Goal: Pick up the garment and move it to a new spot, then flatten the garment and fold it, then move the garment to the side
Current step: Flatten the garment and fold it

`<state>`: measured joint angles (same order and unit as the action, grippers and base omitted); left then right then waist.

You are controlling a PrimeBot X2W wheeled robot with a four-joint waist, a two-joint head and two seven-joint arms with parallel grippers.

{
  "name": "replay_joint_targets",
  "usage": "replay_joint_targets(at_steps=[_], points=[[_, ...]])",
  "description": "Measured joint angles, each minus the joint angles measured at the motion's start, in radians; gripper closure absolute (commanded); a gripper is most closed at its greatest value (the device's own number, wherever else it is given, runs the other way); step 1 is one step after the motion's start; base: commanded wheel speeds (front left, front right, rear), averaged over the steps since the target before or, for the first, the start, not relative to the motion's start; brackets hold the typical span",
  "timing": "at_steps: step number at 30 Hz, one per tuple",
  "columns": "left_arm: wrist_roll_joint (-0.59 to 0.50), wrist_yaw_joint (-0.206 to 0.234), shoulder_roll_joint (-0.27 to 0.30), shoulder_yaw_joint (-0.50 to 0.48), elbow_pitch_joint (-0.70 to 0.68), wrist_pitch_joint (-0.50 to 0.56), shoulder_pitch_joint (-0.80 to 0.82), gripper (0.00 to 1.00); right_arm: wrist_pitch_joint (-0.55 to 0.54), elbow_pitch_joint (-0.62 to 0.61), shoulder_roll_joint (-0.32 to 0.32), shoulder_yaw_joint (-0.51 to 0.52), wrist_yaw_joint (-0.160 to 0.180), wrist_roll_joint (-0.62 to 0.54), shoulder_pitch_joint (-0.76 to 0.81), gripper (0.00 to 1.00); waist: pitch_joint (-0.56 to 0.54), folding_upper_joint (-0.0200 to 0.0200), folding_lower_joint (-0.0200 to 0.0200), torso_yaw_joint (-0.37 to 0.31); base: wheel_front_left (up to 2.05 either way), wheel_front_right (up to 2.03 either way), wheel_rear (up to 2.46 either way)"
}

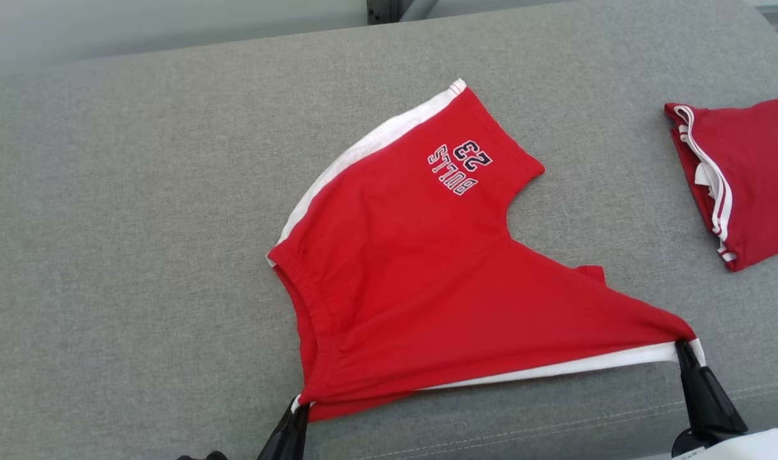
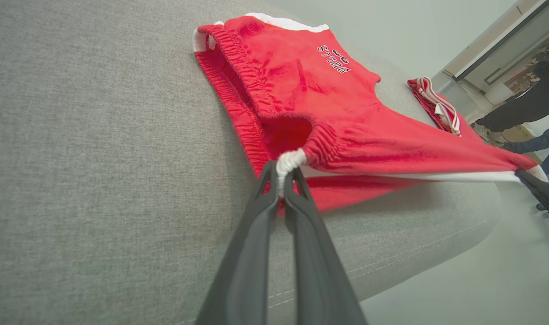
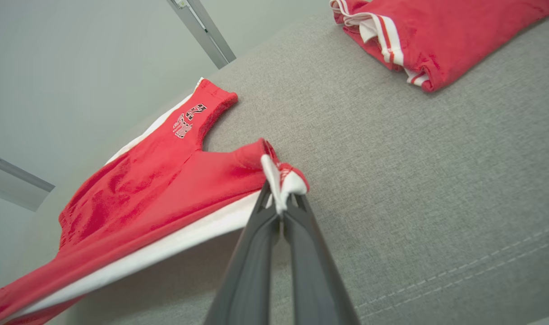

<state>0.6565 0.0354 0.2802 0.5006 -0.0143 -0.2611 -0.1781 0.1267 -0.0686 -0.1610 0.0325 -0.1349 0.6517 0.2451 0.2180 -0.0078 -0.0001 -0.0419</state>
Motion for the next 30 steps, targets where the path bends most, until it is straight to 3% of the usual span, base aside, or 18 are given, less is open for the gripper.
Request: replay_joint_targets(at_steps=[3, 7, 14, 19, 21, 30], points=[[0.040, -0.027, -0.029, 0.001, -0.015, 0.002, -0.007, 1.00, -0.051, -0.038, 0.016, 0.040, 0.001, -0.008, -0.009, 1.00, -0.019, 0.0000, 0.0000, 0.013, 0.00, 0.00, 0.00], [0.110, -0.071, -0.053, 0.004, -0.019, 0.063, 0.055, 1.00, -0.105, -0.020, 0.042, 0.052, 0.003, -0.005, -0.135, 1.00, -0.007, 0.0000, 0.0000, 0.025, 0.00, 0.00, 0.00], [0.171, -0.064, -0.100, 0.003, -0.028, 0.214, 0.275, 1.00, -0.145, 0.129, 0.052, 0.020, 0.004, -0.029, -0.470, 1.00, 0.076, 0.0000, 0.0000, 0.047, 0.00, 0.00, 0.00], [0.186, -0.015, -0.119, -0.013, -0.026, 0.301, 0.410, 1.00, -0.147, 0.286, 0.025, 0.012, 0.004, -0.044, -0.678, 1.00, 0.133, 0.0000, 0.0001, 0.084, 0.00, 0.00, 0.00], [0.186, 0.022, -0.142, -0.031, -0.015, 0.322, 0.490, 1.00, -0.147, 0.423, 0.004, 0.007, 0.004, -0.046, -0.797, 1.00, 0.153, 0.0000, 0.0001, 0.131, 0.00, 0.00, 0.00], [0.161, 0.046, -0.173, -0.012, 0.120, 0.346, 0.597, 1.00, -0.143, 0.663, -0.049, -0.068, 0.004, -0.091, -1.007, 1.00, 0.169, 0.0000, 0.0001, 0.218, 0.00, 0.00, 0.00]])
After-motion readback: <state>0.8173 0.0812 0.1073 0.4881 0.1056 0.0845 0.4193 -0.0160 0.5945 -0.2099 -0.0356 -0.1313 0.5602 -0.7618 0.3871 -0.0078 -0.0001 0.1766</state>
